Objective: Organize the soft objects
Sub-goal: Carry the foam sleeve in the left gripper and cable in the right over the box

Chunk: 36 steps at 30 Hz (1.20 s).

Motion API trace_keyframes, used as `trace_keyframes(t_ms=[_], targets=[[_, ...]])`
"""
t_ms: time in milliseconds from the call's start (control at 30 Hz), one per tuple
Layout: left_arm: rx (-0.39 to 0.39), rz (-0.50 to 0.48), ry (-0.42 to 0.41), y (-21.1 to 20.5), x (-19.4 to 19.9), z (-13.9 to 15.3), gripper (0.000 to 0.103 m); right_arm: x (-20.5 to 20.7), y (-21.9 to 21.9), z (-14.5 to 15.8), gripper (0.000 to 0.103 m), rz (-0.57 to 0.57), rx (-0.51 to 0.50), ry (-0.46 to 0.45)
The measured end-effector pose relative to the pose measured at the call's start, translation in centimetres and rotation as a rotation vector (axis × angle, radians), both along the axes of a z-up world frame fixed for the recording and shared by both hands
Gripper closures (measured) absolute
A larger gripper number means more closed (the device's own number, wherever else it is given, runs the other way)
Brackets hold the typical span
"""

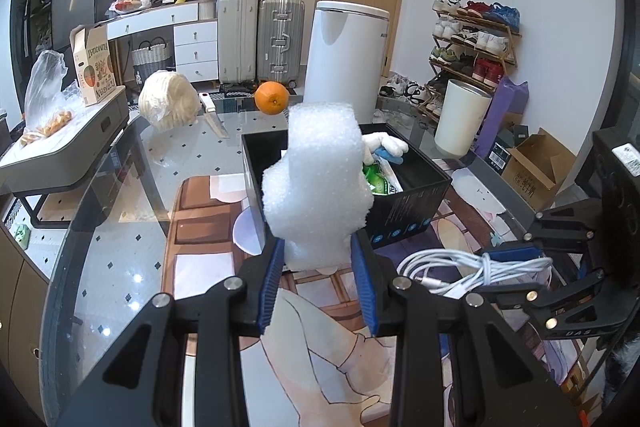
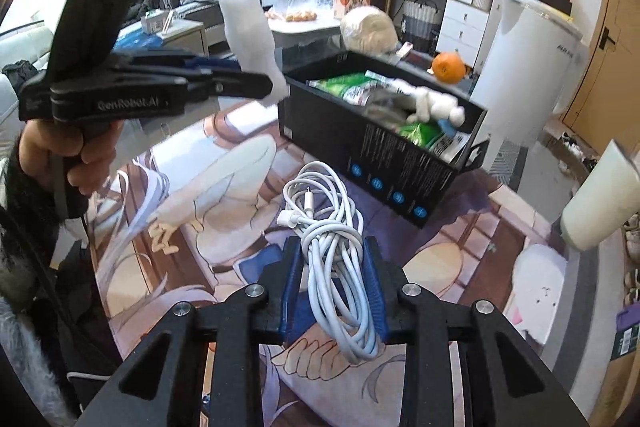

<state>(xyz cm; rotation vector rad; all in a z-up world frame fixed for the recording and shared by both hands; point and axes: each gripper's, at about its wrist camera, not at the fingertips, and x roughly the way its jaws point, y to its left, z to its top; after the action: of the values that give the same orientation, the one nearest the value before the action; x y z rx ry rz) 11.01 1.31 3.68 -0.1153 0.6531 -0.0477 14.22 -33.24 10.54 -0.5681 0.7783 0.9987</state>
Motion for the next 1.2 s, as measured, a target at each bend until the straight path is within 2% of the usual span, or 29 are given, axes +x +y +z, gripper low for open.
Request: trace_keyframes(t_ms=[300, 533, 900, 1200], targets=[[0.004, 0.000, -0.021, 0.4, 0.4, 0.9, 0.070, 0.8, -0.5, 3.6, 0.074, -0.038, 0.086, -0.056], [0.004, -0.003, -0.031, 0.7, 1.6, 1.6, 0.070, 3.5, 0.4, 5.5, 0.074, -0.127, 0.130, -0.080], [-0.005, 0.017, 0.009, 2.3, 4.9, 1.3, 0.070, 8.3, 4.5, 4.1, 0.074, -0.188, 0.122, -0.047], [0.051, 0.018, 0.093, 2.6, 7.5, 0.7, 0.070, 10.1, 6.5, 3.2, 0.074, -0.178, 0.124, -0.018]])
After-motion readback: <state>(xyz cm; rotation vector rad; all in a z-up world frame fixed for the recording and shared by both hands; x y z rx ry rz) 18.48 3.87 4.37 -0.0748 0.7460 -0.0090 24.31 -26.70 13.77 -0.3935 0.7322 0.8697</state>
